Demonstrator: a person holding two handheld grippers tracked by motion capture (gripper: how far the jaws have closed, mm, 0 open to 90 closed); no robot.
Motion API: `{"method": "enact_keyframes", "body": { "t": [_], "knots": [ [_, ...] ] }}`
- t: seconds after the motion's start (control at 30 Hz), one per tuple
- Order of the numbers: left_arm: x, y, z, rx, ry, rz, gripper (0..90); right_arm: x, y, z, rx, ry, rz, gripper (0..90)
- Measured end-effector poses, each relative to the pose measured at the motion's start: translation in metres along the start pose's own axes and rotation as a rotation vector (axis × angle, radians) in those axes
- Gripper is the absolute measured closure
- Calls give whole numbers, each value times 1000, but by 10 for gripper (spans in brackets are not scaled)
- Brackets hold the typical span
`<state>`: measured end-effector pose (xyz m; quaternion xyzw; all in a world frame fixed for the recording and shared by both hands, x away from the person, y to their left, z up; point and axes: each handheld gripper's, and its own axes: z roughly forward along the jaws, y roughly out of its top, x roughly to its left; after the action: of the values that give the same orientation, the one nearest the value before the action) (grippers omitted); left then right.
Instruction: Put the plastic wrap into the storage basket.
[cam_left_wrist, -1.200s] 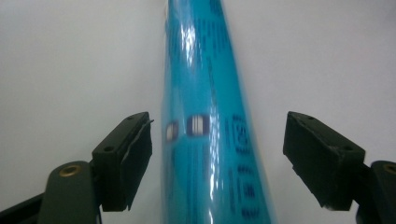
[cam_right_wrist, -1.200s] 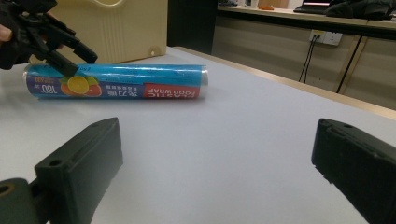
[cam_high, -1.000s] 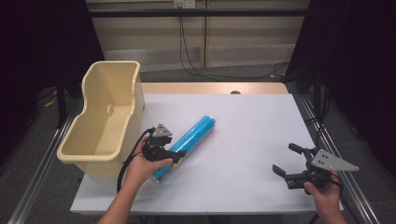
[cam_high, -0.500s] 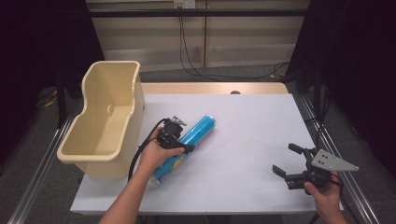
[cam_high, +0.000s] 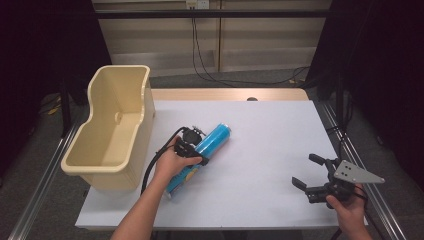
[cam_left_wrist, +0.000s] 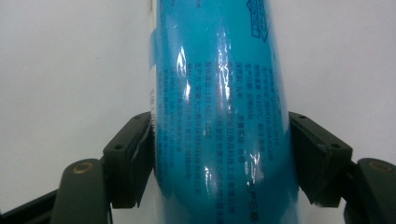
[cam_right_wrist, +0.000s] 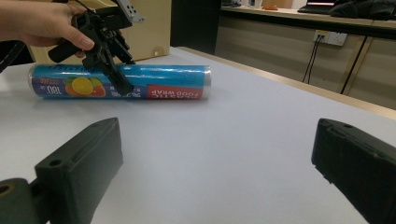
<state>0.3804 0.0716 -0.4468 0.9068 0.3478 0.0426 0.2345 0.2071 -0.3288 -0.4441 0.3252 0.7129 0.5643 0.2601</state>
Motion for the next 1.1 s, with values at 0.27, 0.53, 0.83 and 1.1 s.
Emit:
{"method": "enact_keyframes", "body": {
  "t": [0.27, 0.53, 0.83, 1.1],
  "knots": [
    [1, 1, -1, 17, -1, -41, 310, 0, 0, 0, 3, 2, -3, 18],
    [0, 2, 0, 45, 6, -51, 312, 0, 0, 0, 3, 2, -1, 18],
    [0, 3, 4, 105, 4, -70, 316, 0, 0, 1, 3, 4, -4, 18],
    [3, 13, -13, 163, -35, -120, 320, -1, -1, 1, 3, 4, -3, 18]
  ]
}}
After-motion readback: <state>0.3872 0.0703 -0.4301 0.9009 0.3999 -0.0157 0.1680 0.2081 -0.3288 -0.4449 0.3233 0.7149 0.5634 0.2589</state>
